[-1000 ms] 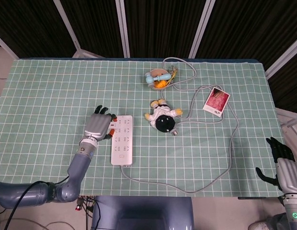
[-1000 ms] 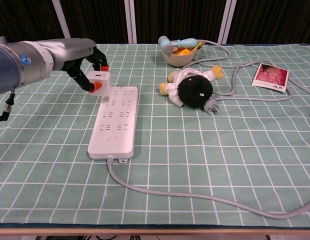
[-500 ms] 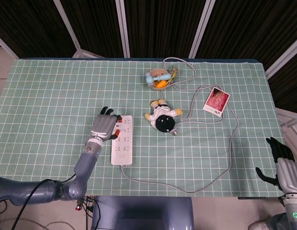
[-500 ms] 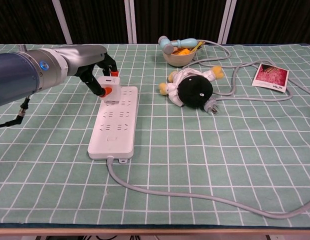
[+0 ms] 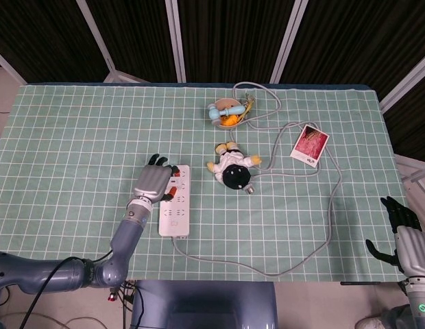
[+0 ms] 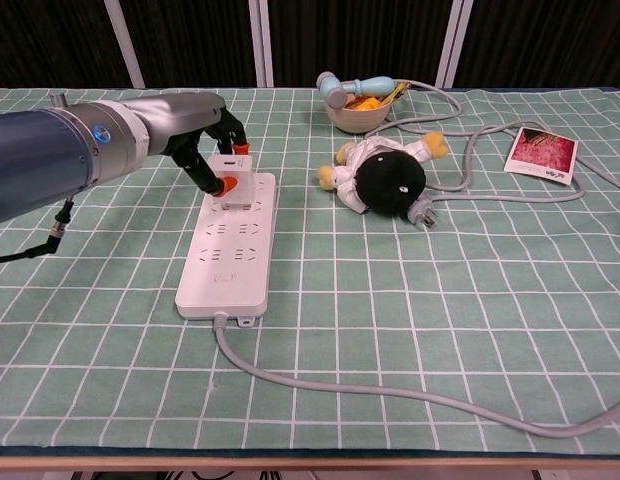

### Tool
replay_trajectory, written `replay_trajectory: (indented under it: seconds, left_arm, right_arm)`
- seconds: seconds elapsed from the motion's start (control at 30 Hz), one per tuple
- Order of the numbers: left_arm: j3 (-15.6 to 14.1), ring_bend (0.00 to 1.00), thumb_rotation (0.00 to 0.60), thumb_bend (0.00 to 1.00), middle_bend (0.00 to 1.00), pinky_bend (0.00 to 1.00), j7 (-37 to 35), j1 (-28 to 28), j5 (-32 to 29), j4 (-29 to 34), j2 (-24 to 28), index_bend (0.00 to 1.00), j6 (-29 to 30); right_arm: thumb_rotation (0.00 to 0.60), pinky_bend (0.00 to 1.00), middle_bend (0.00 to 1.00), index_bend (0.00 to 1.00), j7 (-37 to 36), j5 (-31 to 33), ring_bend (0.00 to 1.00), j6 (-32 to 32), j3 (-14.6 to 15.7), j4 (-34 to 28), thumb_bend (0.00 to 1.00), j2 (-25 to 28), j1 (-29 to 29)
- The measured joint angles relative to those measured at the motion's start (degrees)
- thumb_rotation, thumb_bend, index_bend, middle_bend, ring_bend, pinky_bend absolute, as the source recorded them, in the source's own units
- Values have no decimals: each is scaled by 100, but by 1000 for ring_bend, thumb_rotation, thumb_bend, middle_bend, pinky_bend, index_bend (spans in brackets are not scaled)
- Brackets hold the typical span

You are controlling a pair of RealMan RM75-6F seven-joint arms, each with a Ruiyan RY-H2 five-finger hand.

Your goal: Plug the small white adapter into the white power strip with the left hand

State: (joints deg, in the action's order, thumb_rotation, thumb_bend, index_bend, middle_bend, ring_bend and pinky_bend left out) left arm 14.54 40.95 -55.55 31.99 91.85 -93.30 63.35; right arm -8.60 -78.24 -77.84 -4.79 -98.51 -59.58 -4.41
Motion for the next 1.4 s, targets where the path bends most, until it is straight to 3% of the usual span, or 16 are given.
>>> replay_trajectory:
  seconds: [1.4]
  left_arm:
    - [-178, 123, 600, 526, 582, 68, -685, 304, 305, -444, -182, 584, -211]
  right_arm:
    - [600, 0, 0, 0, 20, 7, 0, -23, -5, 3, 374, -14, 7]
